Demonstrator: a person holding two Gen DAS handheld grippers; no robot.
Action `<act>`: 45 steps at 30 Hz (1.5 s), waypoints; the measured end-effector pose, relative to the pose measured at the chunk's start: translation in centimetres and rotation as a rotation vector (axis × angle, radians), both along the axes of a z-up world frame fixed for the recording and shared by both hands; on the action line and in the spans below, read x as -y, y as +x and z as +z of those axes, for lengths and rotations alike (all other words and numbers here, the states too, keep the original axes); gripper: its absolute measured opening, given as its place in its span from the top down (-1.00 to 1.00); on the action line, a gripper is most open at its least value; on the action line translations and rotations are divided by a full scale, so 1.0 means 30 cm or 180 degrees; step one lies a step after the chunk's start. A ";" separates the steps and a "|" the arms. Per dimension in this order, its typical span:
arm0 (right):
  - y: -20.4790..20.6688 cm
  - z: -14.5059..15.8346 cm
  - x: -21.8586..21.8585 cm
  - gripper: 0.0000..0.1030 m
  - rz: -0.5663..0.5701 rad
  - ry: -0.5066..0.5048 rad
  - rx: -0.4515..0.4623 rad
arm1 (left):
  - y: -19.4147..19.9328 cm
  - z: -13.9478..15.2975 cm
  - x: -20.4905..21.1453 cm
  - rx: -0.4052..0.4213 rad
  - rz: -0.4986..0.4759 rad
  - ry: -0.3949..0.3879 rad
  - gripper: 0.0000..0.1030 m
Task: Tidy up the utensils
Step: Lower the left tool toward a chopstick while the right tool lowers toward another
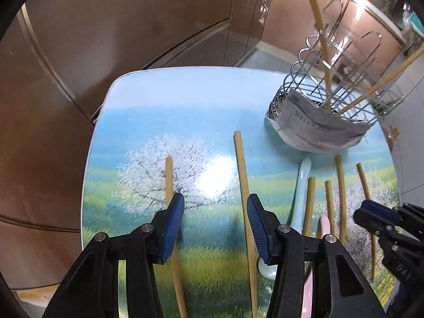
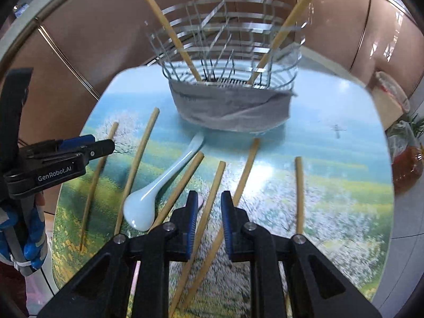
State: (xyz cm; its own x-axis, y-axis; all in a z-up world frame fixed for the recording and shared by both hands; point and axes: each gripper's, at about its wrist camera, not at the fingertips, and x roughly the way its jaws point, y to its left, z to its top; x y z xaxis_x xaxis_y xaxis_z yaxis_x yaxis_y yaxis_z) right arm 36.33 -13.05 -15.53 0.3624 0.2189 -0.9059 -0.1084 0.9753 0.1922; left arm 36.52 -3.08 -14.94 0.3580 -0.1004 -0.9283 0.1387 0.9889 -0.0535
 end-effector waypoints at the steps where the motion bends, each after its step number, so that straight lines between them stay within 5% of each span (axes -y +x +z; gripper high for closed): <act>1: 0.008 -0.006 -0.002 0.68 -0.0001 0.0005 -0.0017 | 0.013 -0.010 0.009 -0.0036 -0.0011 0.0012 0.06; 12: 0.090 -0.080 -0.019 0.68 -0.0013 -0.0057 -0.0198 | 0.076 -0.070 0.043 -0.0193 -0.0006 0.0093 0.07; 24: 0.119 -0.141 -0.058 0.68 -0.0020 -0.0142 -0.0277 | 0.123 -0.116 0.053 -0.0288 -0.0046 0.0131 0.33; 36: 0.113 -0.146 -0.066 0.68 -0.0017 -0.0144 -0.0279 | 0.098 -0.072 0.102 -0.0257 -0.0117 0.0072 0.33; 45: 0.123 -0.154 -0.097 0.68 0.0003 -0.0225 -0.0286 | 0.127 -0.129 0.114 -0.0378 -0.0156 0.0085 0.34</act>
State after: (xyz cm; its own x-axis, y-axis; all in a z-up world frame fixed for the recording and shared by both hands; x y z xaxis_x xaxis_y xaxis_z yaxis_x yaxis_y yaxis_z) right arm 40.02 -10.15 -20.15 0.2789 0.1537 -0.9479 -0.0949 0.9867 0.1321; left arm 40.33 -6.49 -18.80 0.2407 -0.0898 -0.9664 0.1810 0.9824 -0.0462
